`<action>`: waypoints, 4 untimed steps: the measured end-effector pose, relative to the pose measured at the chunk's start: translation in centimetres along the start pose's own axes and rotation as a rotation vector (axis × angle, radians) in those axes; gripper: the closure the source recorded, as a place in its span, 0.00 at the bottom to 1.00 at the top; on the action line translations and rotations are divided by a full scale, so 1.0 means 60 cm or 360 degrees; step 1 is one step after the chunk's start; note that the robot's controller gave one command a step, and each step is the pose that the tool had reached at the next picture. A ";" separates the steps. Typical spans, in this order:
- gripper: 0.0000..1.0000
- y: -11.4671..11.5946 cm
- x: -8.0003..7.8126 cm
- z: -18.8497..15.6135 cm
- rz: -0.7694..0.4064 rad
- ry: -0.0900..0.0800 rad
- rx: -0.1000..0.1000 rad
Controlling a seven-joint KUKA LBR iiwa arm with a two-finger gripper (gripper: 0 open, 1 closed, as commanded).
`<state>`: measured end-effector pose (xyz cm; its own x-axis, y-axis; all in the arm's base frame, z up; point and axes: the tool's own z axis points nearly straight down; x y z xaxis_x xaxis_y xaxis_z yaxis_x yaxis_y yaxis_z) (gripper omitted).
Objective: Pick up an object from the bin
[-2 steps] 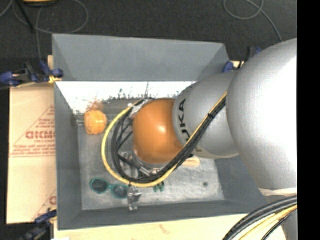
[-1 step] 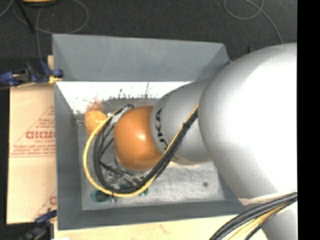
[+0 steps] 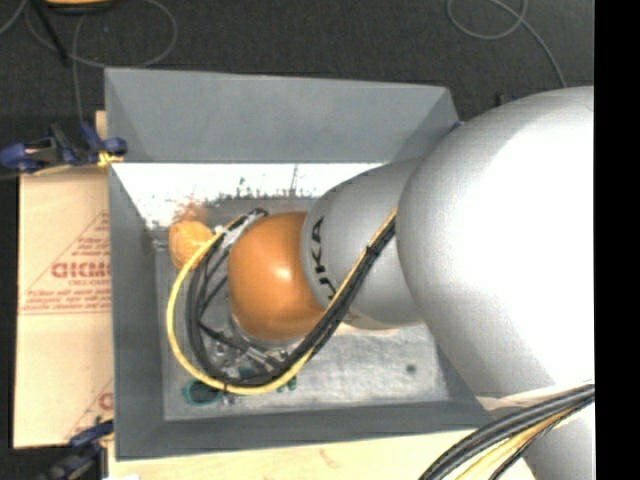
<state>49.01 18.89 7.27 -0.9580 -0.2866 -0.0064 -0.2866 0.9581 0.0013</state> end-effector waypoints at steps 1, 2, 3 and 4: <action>1.00 -0.001 0.001 -0.077 0.0008 0.0018 0.0005; 1.00 0.002 -0.010 -0.101 0.0017 -0.0010 0.0000; 1.00 0.018 -0.008 -0.199 0.0033 0.0006 0.0002; 1.00 0.018 -0.008 -0.199 0.0033 0.0006 0.0001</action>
Offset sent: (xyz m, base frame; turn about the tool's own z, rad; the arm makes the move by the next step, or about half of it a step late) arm 0.0026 0.0049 0.0036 0.0298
